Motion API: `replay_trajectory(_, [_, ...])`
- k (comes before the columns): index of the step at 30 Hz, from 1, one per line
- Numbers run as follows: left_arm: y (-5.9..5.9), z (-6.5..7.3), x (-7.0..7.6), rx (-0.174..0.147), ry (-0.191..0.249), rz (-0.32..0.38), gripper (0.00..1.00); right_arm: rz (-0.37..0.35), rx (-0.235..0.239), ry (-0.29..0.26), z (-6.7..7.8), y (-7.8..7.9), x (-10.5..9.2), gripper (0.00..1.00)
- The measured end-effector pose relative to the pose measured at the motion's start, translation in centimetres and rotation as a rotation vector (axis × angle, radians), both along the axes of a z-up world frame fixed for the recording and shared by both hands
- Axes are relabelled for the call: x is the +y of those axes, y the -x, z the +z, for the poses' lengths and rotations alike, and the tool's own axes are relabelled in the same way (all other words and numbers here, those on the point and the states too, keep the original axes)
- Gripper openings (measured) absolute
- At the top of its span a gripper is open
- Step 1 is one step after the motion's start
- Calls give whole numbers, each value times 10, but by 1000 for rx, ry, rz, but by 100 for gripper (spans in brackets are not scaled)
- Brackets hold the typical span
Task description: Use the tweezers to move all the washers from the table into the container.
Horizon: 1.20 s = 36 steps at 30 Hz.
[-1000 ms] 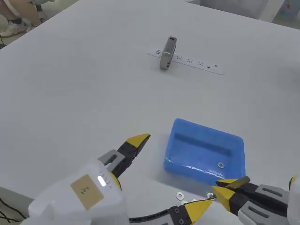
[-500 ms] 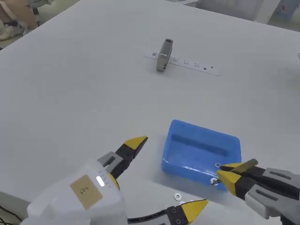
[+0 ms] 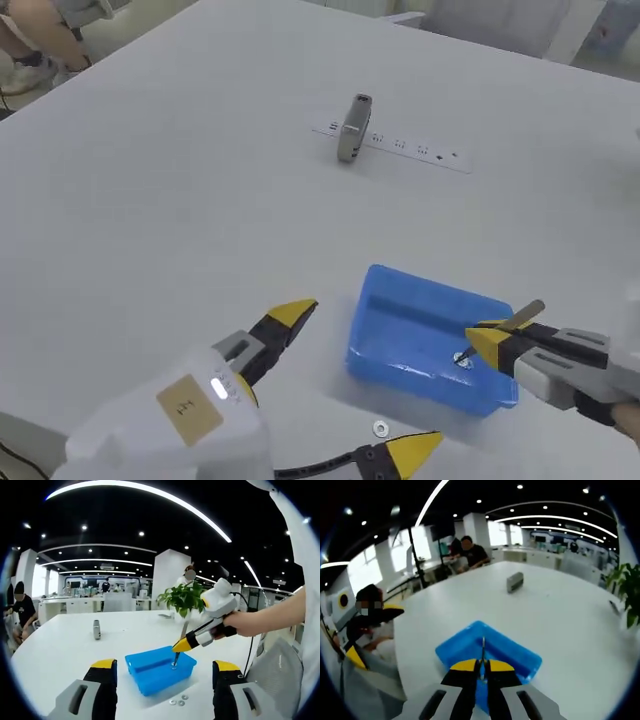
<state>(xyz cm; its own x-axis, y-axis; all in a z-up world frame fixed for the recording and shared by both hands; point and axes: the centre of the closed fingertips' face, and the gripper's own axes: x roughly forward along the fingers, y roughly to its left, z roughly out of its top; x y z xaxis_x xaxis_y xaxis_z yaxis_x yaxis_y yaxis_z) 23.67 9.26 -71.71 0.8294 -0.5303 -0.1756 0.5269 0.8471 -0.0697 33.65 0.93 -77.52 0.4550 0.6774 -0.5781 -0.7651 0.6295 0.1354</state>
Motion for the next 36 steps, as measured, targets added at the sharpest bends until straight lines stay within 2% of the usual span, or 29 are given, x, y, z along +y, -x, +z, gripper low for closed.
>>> replay_trajectory(4, [0,0,-1,2,1,-4,79,-6,26,-8,-7,-7,-1,3])
replay_trajectory(12, [1,-2,-2,6,-14,-13,81,-11,60,7,-19,-9,2,3])
replay_trajectory(17, [1,-3,-1,12,-4,-8,80,-21,74,7,-27,-18,3,3])
replay_trajectory(27, [1,-3,0,16,-6,-4,80,-19,81,42,-39,-24,5,3])
replay_trajectory(31, [1,-4,1,20,-6,-1,79,-18,71,58,-40,-22,5,3])
replay_trajectory(36, [1,-4,1,23,-9,-1,79,-11,52,53,-34,-19,6,4])
